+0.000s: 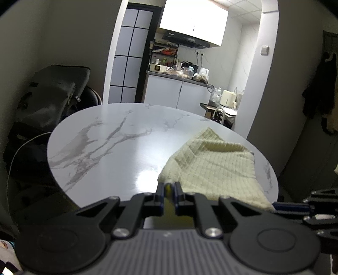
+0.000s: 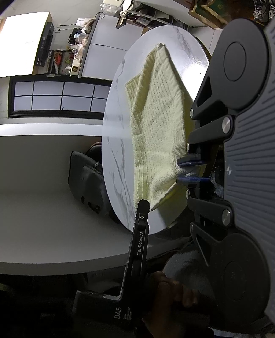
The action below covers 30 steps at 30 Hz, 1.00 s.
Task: Fold towel
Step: 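Lift the gripped towel edge with both grippers, raising it off the table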
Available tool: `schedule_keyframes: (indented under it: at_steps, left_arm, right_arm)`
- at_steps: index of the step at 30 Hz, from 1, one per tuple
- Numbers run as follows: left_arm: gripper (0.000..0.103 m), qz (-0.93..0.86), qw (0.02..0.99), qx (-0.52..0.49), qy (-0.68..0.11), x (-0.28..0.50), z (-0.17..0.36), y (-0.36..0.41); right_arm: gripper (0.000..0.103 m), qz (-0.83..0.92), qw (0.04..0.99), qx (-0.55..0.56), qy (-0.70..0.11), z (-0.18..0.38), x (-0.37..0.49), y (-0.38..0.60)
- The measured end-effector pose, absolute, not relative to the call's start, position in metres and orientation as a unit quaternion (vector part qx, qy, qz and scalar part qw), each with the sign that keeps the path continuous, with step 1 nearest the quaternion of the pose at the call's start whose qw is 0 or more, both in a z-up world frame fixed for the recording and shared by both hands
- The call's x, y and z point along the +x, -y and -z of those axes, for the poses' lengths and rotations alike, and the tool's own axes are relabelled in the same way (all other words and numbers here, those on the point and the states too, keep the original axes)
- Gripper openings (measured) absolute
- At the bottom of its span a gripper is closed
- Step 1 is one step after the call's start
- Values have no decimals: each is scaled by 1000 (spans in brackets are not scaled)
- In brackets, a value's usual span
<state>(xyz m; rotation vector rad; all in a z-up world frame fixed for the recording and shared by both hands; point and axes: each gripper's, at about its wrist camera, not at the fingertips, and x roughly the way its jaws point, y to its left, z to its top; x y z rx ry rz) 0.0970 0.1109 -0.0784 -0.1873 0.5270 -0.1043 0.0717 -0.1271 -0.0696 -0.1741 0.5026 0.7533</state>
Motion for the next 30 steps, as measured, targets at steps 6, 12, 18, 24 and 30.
schedule_keyframes:
  at_steps: [6, 12, 18, 24, 30]
  left_arm:
    - [10, 52, 960, -101, -256, 100, 78, -119]
    - [10, 58, 962, -104, -245, 106, 71, -120]
    - [10, 65, 966, -101, -230, 120, 56, -113]
    - [10, 70, 969, -100, -213, 130, 38, -105]
    - [10, 75, 972, -100, -198, 143, 21, -96]
  right_arm:
    - [12, -370, 893, -73, -246, 66, 73, 130]
    - [12, -366, 898, -65, -236, 60, 77, 137]
    - [12, -363, 903, -57, -221, 50, 81, 145]
    - [12, -361, 908, -47, -206, 34, 92, 153]
    - [12, -361, 911, -38, -195, 22, 105, 160]
